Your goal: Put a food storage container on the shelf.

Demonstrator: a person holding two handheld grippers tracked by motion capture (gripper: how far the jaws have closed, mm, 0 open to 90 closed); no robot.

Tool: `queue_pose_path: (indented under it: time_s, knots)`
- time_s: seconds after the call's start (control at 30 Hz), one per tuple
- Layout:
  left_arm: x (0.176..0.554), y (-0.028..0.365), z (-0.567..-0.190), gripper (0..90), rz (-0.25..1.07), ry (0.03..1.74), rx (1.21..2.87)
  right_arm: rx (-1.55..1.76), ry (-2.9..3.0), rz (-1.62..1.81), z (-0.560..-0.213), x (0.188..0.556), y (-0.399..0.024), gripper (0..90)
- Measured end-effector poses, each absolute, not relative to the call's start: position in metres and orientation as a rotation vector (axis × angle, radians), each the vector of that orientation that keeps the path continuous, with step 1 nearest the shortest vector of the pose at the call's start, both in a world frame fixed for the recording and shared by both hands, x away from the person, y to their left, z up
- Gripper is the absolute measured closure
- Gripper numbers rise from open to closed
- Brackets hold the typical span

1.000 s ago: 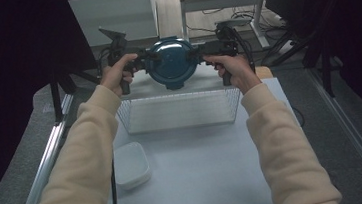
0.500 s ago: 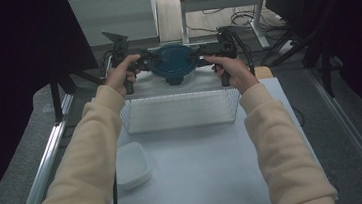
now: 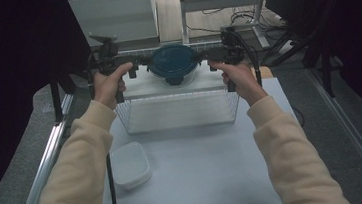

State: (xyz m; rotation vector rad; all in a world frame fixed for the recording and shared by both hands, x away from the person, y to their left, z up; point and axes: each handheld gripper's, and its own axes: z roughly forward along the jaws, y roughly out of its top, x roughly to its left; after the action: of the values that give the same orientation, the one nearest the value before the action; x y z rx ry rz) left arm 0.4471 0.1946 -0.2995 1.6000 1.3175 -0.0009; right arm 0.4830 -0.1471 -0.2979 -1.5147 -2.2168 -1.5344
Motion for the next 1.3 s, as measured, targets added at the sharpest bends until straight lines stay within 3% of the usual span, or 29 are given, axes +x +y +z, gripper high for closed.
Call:
queue_pose_path:
  time_s: [0.43,0.73,1.3]
  knots:
    - [0.363,0.204,-0.320,24.8,0.115,1.194,1.683,-1.381,-2.547,-1.587,-0.301,0.412,-0.171,17.5]
    - [0.309,0.216,-0.368,25.7,0.192,1.228,1.729,-1.316,-2.652,-1.570,-0.346,0.363,-0.194,19.7]
    - [0.271,0.224,-0.424,26.2,0.226,1.281,1.820,-1.356,-2.676,-1.421,-0.414,0.325,-0.209,20.6]
